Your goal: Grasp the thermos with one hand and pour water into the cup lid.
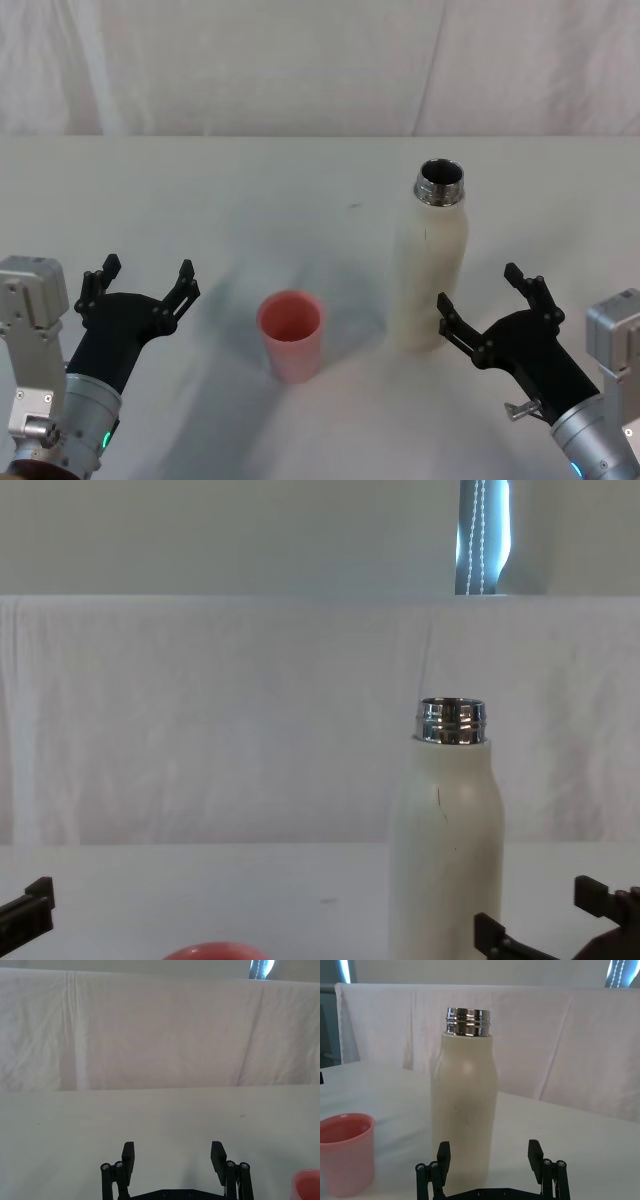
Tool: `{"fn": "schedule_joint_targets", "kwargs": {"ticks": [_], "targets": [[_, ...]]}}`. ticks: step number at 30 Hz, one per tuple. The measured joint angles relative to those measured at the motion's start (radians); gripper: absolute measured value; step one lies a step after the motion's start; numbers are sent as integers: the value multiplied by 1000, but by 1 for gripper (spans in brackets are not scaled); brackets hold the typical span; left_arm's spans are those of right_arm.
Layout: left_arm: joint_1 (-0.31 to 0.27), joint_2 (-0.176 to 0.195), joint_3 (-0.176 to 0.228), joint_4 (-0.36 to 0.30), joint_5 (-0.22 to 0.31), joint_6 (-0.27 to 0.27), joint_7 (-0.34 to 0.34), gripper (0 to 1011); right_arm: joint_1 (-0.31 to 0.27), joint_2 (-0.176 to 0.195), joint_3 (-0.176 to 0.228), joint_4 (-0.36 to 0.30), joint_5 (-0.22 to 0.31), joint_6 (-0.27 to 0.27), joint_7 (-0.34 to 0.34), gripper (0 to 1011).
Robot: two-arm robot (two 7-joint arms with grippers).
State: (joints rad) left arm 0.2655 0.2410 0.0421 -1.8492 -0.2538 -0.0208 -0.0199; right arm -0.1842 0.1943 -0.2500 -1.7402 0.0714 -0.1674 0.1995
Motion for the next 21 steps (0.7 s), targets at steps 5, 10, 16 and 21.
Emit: {"fn": "schedule_joint_targets", "kwargs": {"ticks": [5,10,16,21], "targets": [[0,0,0,0,0,0,0,1001,-12,0,11,-5,-3,-4,-4,1001],[0,0,0,0,0,0,0,1001,-21,0,17,-10,-4,-6,-5,1001],[0,0,0,0,0,0,0,1001,-21,0,17,-10,-4,-6,-5,1001],[0,0,0,0,0,0,0,1001,-21,0,17,-10,-4,-6,-4,1001]]}}
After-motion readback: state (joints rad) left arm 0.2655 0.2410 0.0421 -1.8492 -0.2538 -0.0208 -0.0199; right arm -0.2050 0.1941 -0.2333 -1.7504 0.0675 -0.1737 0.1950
